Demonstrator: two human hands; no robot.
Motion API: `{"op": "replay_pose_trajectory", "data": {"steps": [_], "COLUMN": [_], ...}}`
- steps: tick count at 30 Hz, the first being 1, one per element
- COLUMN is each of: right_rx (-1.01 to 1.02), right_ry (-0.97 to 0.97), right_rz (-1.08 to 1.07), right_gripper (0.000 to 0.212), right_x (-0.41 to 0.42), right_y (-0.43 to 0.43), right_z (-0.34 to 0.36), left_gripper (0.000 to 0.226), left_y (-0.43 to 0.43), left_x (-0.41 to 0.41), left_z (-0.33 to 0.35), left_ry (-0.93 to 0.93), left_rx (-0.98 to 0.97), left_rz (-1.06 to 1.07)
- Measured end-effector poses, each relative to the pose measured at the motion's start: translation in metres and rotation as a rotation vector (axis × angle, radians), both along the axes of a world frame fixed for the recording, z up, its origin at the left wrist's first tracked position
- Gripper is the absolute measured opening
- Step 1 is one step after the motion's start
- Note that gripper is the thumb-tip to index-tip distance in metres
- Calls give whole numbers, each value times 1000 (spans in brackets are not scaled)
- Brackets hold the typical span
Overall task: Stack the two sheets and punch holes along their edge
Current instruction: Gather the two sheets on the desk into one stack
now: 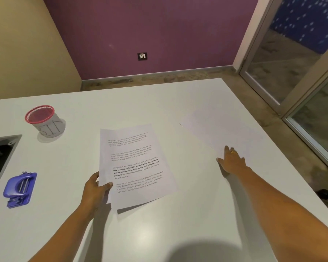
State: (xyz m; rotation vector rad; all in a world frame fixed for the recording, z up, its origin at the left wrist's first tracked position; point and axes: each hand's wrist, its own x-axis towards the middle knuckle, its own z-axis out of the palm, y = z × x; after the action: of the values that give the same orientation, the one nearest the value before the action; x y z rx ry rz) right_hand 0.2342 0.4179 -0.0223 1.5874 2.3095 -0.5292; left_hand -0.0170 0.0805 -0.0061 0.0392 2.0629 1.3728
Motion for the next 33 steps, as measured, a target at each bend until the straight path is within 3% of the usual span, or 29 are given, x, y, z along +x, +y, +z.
{"op": "replay_pose_trajectory", "data": {"steps": [7, 16, 33], "right_rx": [296, 355, 216], "right_ry": [-88, -162, 271], "right_rz": [128, 236, 231], "right_gripper": [49, 38, 35], "right_x": [-5, -5, -54], "right_y": [-17, -49, -135], "right_z": [4, 13, 76], "left_gripper": [50, 51, 49], "left_y": [3, 0, -29], "left_x": [5, 12, 34], "left_z": [-2, 3, 17], "left_ry": [2, -7, -42], "left_rx": [-20, -9, 17], "left_rz": [-1, 12, 49]}}
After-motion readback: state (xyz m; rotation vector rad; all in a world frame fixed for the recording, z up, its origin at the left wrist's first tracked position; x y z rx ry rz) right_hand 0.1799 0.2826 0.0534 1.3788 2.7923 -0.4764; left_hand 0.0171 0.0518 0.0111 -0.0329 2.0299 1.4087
